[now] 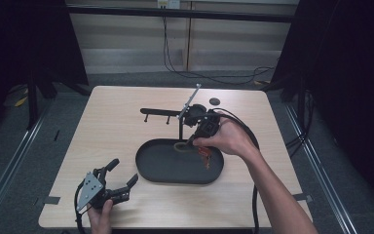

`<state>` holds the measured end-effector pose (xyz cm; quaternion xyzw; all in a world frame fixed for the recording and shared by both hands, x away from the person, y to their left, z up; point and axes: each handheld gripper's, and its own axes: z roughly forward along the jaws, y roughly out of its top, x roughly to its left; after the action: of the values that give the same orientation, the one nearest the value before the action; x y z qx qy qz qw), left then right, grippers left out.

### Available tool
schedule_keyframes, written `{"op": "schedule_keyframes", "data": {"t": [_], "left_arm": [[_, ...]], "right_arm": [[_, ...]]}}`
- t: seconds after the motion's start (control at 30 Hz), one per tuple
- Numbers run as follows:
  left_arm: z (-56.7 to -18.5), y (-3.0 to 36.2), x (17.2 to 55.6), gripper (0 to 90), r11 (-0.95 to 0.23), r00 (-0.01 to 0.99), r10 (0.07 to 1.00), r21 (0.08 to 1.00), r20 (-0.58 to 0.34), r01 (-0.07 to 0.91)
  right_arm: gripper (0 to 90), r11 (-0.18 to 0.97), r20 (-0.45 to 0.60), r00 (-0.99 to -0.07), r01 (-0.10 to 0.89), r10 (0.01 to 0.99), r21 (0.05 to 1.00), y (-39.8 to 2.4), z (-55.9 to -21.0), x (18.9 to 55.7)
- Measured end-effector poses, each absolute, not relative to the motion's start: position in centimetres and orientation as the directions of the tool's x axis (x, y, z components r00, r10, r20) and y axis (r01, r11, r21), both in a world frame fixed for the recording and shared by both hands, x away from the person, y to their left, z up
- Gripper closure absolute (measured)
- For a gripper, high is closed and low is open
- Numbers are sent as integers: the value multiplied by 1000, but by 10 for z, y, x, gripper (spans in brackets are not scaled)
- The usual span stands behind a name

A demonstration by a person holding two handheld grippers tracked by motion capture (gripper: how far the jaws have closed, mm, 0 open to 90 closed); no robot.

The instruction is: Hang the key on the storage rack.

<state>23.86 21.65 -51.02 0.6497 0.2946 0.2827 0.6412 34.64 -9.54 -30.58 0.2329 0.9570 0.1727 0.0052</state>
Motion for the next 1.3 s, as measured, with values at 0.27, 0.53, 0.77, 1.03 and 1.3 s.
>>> {"op": "schedule_keyframes", "data": {"t": [0.27,0.53,0.77,1.03,1.3], "left_arm": [[-510,216,239,156,-4,665,747,1000,-10,19],[-510,217,238,156,-8,665,747,1000,-9,22],[-510,216,239,156,2,664,748,1000,-14,20],[-510,216,239,156,2,666,746,1000,-16,22],[-510,216,239,156,3,666,745,1000,-16,21]], "right_arm": [[860,846,48,-890,447,454,292,-94,-296,365],[860,842,41,-884,457,466,287,-95,-286,376],[859,835,19,-881,455,473,308,-97,-277,382],[859,825,1,-865,478,501,301,-100,-282,395],[852,817,7,-861,485,508,311,-97,-284,399]]}}
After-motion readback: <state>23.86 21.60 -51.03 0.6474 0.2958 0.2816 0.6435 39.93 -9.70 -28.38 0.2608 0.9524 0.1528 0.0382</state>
